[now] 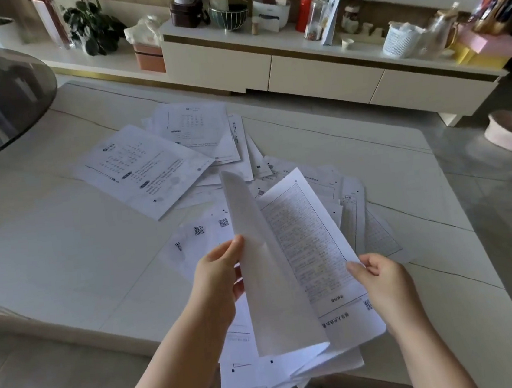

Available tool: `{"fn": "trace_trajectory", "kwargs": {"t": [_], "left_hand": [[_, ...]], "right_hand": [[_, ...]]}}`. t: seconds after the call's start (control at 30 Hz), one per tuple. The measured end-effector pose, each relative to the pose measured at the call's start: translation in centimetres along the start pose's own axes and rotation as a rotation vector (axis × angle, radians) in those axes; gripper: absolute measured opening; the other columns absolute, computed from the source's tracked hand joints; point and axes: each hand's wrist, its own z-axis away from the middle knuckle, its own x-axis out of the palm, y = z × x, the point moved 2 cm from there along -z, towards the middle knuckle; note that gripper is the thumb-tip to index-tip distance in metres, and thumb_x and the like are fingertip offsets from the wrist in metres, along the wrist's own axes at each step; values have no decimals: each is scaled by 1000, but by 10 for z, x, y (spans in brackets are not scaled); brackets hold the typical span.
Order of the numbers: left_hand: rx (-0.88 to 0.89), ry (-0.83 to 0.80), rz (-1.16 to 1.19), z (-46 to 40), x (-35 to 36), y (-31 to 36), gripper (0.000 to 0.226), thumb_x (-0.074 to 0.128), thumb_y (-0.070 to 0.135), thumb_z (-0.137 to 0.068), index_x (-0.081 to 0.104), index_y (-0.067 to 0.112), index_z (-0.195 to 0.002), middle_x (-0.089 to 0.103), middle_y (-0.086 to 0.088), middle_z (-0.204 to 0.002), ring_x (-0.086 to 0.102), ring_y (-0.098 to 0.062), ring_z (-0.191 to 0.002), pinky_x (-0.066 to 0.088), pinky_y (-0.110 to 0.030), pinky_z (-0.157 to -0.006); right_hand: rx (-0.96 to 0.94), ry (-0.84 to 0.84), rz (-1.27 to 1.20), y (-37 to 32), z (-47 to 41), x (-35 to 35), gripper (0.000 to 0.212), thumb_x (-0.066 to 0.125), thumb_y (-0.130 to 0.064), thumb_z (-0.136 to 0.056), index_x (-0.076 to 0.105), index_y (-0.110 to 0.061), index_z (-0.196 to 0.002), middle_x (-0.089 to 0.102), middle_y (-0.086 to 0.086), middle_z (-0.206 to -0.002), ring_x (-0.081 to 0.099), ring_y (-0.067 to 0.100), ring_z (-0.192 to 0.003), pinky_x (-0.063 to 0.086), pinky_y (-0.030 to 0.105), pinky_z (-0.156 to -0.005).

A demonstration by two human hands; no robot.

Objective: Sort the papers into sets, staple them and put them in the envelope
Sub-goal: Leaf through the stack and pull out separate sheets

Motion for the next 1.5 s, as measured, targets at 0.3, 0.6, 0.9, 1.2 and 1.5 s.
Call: {"fn": "trace_trajectory", "kwargs": {"t": [0.3, 0.6, 0.9, 1.2, 1.5], "left_hand": [[10, 7, -47, -2, 1, -3, 13, 66, 17, -88, 64, 9, -79, 69, -2, -69, 64, -11, -57, 52, -22, -50], [-72, -29, -61, 7, 13, -12, 40, 69, 46, -77, 67, 6, -87, 65, -12, -83, 58, -26, -77, 49, -40, -80], [37, 97, -103, 1, 5, -9, 11, 64, 14, -90, 70, 10, -82, 67, -8, -74, 60, -20, -61, 51, -27, -57], [174, -57, -511, -1, 14, -21, 26, 58, 35, -93, 60, 20, -114, 66, -2, -109, 63, -17, -90, 51, -30, -79], [224, -325, -963, 17, 23, -37, 70, 63, 44, -87, 30, 28, -147, 36, 2, -150, 41, -15, -132, 31, -23, -100]], "right_hand": [[-24, -76, -93, 0, 0, 3, 23, 56, -12, -95, 62, -28, -110, 70, -9, -97, 66, 9, -90, 52, 28, -75], [-33, -246, -222, -28, 19, 2, 31, 55, -42, -89, 65, -27, -114, 62, -29, -103, 53, -21, -99, 38, -1, -71], [9, -312, -245, -20, 18, 3, 24, 61, -46, -82, 63, -33, -102, 61, -26, -105, 53, -12, -103, 36, 11, -83], [2, -246, -205, -10, 10, 13, 43, 52, 3, -91, 57, -33, -113, 58, -16, -118, 48, 6, -126, 38, 24, -100], [281, -356, -421, 0, 8, 22, 54, 59, 4, -87, 45, -16, -136, 72, 16, -102, 70, 32, -87, 57, 43, -73]]}}
